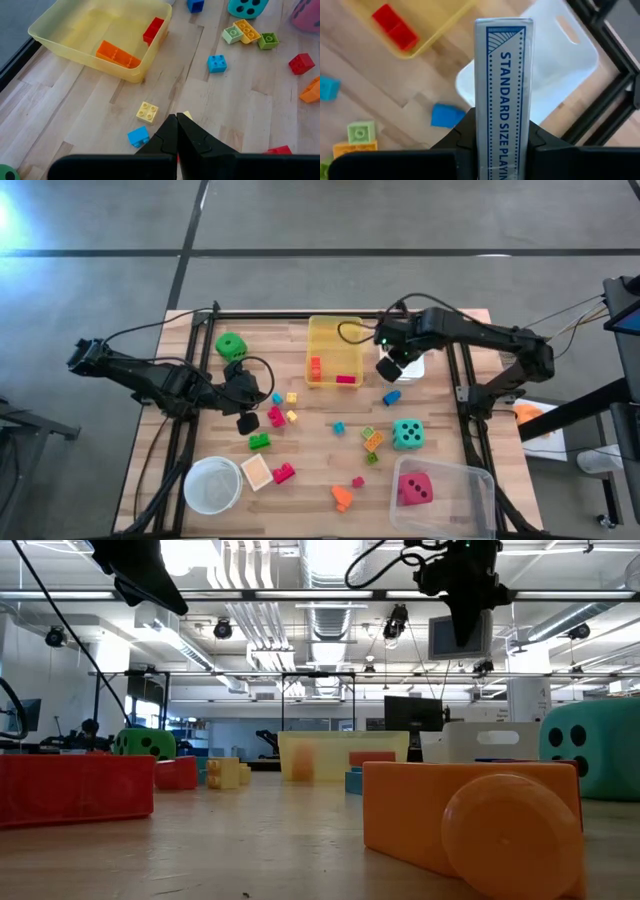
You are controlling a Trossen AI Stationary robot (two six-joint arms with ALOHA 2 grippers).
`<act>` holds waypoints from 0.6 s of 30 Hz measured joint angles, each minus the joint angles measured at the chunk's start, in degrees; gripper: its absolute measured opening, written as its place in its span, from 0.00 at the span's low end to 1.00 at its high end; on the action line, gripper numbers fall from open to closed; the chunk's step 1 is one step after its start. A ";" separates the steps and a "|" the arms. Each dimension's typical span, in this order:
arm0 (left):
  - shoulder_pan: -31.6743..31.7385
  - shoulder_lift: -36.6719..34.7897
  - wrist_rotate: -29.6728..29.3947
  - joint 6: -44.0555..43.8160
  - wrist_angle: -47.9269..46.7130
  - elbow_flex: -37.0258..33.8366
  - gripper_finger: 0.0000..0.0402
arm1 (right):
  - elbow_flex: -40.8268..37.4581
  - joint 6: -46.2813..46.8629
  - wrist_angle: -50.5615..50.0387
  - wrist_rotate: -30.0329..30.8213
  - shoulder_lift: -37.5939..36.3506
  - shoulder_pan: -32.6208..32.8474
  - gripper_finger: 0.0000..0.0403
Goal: Pick & Place Toys
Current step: Put the blue deck of cards into the white bin
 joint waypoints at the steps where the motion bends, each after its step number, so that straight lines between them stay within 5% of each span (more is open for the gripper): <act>1: 0.01 0.00 0.00 0.00 0.01 0.01 0.00 | -0.31 0.35 -0.01 -0.03 -0.46 -0.95 0.14; 18: -0.01 0.00 0.00 0.00 0.01 0.01 0.00 | -7.91 8.48 2.17 1.03 0.55 -10.41 0.14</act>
